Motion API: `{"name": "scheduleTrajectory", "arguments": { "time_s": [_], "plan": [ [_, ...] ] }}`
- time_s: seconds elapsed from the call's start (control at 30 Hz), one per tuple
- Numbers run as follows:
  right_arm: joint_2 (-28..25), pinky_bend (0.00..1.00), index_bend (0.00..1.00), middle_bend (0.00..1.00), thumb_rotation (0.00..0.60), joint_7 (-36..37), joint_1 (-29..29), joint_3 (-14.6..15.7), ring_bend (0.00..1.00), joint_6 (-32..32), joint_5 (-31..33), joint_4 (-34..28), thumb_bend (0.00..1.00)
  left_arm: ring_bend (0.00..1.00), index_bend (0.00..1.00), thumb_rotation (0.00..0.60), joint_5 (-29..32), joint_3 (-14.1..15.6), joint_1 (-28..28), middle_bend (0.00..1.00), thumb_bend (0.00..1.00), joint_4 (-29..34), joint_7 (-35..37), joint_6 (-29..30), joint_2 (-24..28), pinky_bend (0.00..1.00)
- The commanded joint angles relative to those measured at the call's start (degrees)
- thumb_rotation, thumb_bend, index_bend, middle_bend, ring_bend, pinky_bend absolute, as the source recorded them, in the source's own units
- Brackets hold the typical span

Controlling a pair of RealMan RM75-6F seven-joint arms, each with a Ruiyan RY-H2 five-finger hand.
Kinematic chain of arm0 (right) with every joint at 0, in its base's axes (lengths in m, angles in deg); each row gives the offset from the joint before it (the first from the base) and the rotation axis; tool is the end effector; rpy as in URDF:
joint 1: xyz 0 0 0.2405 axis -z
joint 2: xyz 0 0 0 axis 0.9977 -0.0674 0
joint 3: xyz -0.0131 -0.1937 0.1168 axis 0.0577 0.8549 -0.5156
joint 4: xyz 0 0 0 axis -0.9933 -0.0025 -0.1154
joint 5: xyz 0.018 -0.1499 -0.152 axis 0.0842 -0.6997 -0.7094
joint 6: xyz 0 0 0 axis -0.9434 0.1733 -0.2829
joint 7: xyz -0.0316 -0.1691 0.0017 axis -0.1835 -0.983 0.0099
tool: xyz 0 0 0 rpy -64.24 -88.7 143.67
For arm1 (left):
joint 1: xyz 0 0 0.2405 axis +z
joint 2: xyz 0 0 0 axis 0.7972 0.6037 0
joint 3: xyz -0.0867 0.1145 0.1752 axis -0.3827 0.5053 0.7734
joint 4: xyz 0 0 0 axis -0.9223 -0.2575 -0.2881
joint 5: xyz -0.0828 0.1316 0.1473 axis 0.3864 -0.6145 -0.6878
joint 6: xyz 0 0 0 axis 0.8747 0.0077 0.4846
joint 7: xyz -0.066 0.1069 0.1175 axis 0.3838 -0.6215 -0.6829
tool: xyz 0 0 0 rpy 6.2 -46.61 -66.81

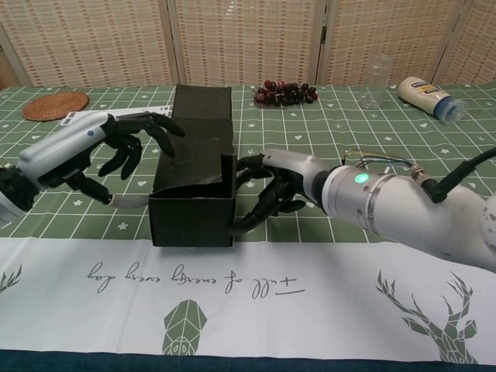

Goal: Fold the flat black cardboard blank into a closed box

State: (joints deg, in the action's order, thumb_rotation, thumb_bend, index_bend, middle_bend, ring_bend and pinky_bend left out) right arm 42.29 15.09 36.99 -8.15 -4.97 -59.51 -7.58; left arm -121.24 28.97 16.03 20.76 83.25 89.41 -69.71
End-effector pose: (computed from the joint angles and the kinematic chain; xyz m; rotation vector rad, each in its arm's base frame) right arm -0.0528 -0.3222 -0.1148 1.7098 -1.8330 1.0822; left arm -0.1667 0.3285 -0.0253 -1.9535 -0.9086 -1.6769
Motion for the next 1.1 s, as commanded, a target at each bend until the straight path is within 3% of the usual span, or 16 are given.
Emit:
{"name": "scheduleTrajectory", "arguments": {
  "time_s": [0.03,0.53,1.1],
  "plan": [
    [-0.03,1.00,0.27,0.40,0.600,-0.33,-0.17,0.17,0.80,-0.22,0.36,0.12,0.34,0.68,0.39,0.600,-0.14,0.83,-0.29,0.25,0.15,-1.91,0.15,0.50,-0.96,0.82],
    [-0.03,1.00,0.27,0.40,0.600,-1.88,-0.26,1.67,0.80,-0.66,1.17,0.40,0.34,0.68,0.43,0.600,-0.68,4.09,-0.64,0.28,0.15,-5.43,-0.33,0.17,-2.86,0.82],
    [-0.17,1.00,0.27,0.40,0.600,-2.47,0.83,3.69,0.80,-0.34,-2.10,0.47,0.34,0.69,0.47,0.600,-1.56,6.78,-1.55,0.34,0.15,-7.35,-4.51,-0.34,-2.61,0.82]
  ]
}}
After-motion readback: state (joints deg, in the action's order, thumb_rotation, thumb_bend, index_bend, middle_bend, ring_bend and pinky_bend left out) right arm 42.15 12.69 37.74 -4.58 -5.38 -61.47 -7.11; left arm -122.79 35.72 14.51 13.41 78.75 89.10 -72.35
